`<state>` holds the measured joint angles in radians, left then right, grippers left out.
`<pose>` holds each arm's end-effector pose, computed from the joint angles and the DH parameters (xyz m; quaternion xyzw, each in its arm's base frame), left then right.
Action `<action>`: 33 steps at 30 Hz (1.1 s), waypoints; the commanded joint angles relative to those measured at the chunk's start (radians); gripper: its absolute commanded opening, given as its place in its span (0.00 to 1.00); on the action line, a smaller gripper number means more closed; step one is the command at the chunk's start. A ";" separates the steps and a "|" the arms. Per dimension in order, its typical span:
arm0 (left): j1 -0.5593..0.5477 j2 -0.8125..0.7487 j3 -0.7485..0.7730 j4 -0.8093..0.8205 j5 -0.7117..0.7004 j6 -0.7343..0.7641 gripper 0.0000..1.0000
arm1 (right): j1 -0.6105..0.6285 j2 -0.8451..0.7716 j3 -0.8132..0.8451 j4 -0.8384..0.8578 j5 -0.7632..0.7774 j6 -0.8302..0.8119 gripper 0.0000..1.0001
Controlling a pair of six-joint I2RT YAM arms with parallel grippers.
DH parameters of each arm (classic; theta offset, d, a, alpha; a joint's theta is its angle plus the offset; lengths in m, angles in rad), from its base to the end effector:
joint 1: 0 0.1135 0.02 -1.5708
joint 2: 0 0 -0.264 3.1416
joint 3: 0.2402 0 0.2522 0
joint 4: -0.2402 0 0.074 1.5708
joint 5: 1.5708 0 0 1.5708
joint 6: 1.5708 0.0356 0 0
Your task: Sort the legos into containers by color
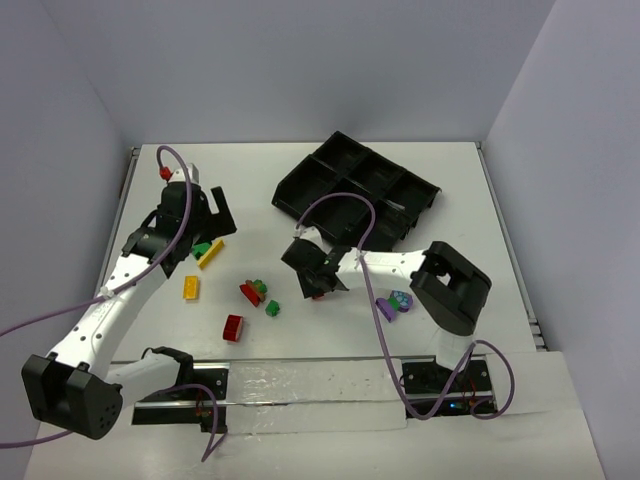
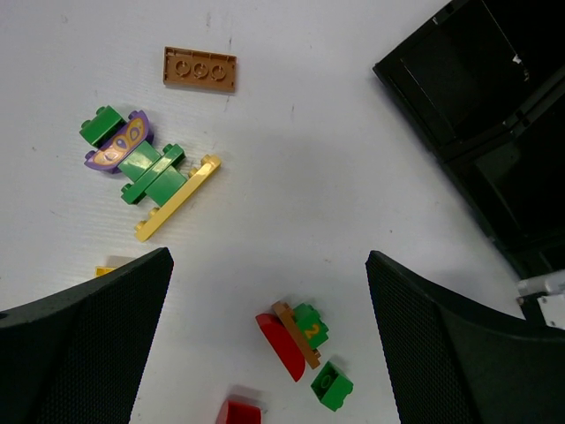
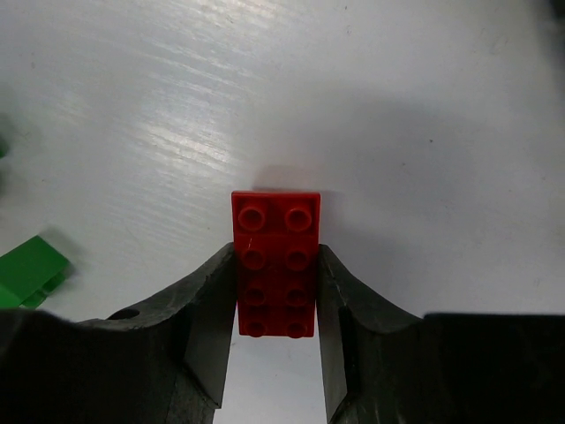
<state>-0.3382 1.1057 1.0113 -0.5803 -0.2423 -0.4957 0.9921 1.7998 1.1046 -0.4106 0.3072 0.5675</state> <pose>0.2254 -0.0702 0.3183 -0.1226 0.8878 -0.0746 0.4373 0.2031 0.2912 0.1633 -0.1682 0.9475 0.0542 0.2666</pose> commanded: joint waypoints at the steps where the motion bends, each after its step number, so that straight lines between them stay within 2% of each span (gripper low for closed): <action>1: 0.005 0.000 0.008 0.029 0.016 0.007 0.99 | 0.005 -0.155 0.037 -0.010 0.091 0.002 0.27; 7: 0.005 0.003 0.017 0.033 0.009 0.038 0.99 | -0.052 -0.298 0.067 -0.036 0.135 -0.006 0.27; 11: 0.005 0.012 0.026 0.024 -0.053 0.041 0.99 | -0.161 -0.341 0.079 -0.072 0.151 -0.009 0.27; 20: 0.005 0.015 0.000 0.023 -0.045 -0.001 0.99 | -0.381 -0.363 0.017 -0.069 0.125 -0.041 0.28; 26: 0.005 0.075 -0.007 -0.061 -0.074 -0.081 0.99 | -0.452 -0.328 -0.012 -0.047 0.142 -0.038 0.31; 29: 0.003 0.079 -0.051 -0.069 -0.054 -0.125 0.99 | -0.464 -0.274 -0.008 -0.040 0.157 -0.043 0.39; 31: -0.006 0.067 -0.071 -0.088 -0.079 -0.163 0.99 | -0.466 -0.252 0.000 -0.041 0.175 -0.038 0.58; 32: -0.010 0.052 -0.085 -0.098 -0.091 -0.172 0.99 | -0.466 -0.235 0.002 -0.048 0.181 -0.038 0.73; 33: -0.010 0.039 -0.092 -0.102 -0.100 -0.188 0.99 | -0.466 -0.227 0.006 -0.052 0.191 -0.035 0.79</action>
<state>-0.3400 1.1870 0.9473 -0.6367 -0.3009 -0.5982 0.5298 1.5349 1.0981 -0.4683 0.4329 0.5301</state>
